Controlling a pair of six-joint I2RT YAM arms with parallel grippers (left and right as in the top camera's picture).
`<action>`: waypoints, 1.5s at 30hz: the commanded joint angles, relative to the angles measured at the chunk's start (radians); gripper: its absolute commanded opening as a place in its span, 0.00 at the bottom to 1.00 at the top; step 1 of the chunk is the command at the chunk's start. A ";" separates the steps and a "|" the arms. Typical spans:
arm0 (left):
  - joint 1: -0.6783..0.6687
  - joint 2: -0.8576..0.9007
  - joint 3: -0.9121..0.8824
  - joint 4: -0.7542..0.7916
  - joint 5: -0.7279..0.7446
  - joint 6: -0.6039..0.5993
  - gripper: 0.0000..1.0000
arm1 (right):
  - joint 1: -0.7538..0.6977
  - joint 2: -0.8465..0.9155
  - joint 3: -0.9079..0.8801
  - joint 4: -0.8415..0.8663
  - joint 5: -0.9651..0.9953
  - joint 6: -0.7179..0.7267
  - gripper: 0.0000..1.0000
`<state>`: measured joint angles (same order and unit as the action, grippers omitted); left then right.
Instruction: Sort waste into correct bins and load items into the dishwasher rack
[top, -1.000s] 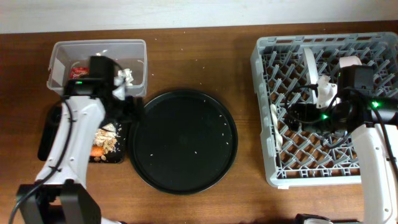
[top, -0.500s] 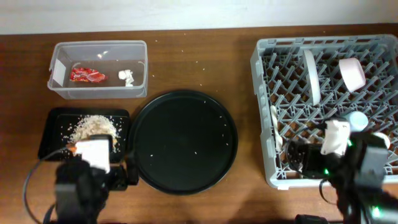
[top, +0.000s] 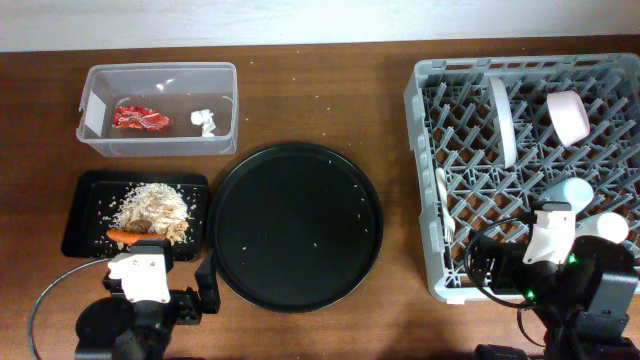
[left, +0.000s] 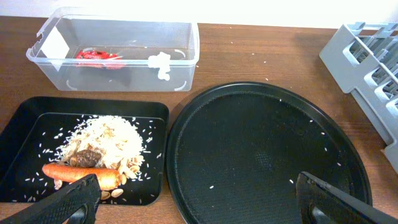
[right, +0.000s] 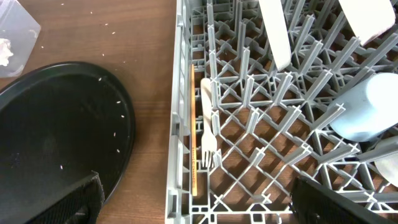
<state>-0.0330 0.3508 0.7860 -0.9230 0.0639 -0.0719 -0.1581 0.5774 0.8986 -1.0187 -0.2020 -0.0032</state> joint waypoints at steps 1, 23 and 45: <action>0.003 -0.002 -0.009 0.002 0.000 -0.010 0.99 | 0.101 -0.086 -0.029 0.015 0.058 0.003 0.99; 0.003 -0.002 -0.009 0.002 0.000 -0.010 0.99 | 0.209 -0.574 -0.893 0.954 0.056 -0.018 0.99; 0.003 -0.334 -0.547 0.431 -0.060 -0.010 0.99 | 0.209 -0.574 -0.893 0.954 0.056 -0.019 0.99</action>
<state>-0.0330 0.0879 0.3733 -0.6163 0.0177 -0.0723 0.0441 0.0120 0.0105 -0.0589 -0.1535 -0.0238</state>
